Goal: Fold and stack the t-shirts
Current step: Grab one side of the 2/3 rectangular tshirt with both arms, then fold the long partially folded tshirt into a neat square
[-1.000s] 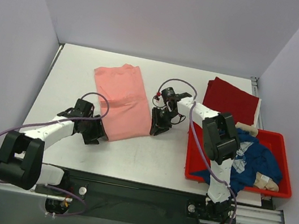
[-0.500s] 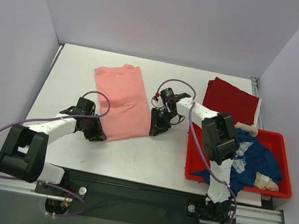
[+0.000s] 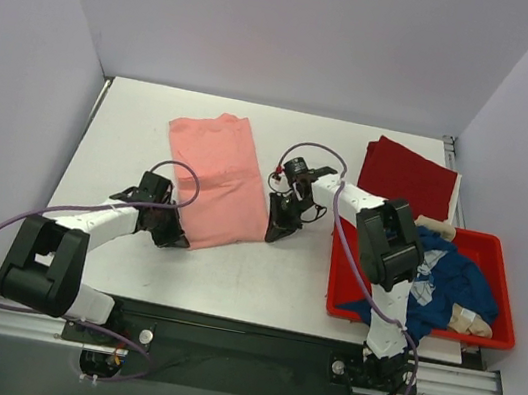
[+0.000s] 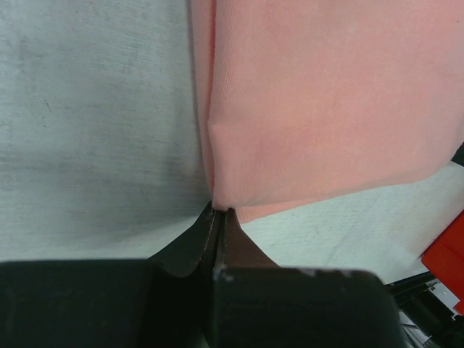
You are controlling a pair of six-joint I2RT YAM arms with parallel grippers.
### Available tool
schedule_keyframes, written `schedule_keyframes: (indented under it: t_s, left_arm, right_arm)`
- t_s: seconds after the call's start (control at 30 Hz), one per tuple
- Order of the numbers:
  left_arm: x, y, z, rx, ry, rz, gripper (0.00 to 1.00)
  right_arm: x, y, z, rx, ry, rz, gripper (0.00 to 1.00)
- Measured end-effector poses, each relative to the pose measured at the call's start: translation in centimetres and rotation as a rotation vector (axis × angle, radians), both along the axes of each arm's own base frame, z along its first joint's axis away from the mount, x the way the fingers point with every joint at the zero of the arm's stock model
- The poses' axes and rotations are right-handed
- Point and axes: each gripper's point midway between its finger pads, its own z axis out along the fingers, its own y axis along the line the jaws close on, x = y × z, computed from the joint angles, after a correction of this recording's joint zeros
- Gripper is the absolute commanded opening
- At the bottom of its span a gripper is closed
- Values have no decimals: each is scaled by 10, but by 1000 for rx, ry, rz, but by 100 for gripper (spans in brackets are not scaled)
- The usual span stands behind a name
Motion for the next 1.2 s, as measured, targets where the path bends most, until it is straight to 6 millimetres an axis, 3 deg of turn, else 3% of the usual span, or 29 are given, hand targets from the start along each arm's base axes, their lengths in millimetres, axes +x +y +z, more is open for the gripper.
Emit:
schedule_keyframes:
  t_s: [0.27,0.57,0.7,1.03,1.1,1.2]
  left_arm:
    - [-24,6,16,49,30,-51,0]
    - [-58,2,54,4,47,-114,0]
    - [-79,-2,71,-30,57,-141,0]
    - [-128,-5,144,-138,4,-98,0]
    - [-133,-6,159,-162,-5,-86,0]
    - [-133,-9,177,-187,-18,-76,0]
  right_arm:
    - [-25,-13,16,3,18,-32,0]
    - [-51,-25,68,28,-6,-48,0]
    - [-72,-33,86,18,9,-38,0]
    - [-148,-46,135,-15,35,23,0]
    - [-155,-49,149,-17,30,4,0]
    - [-147,-49,171,-13,-14,-28,0]
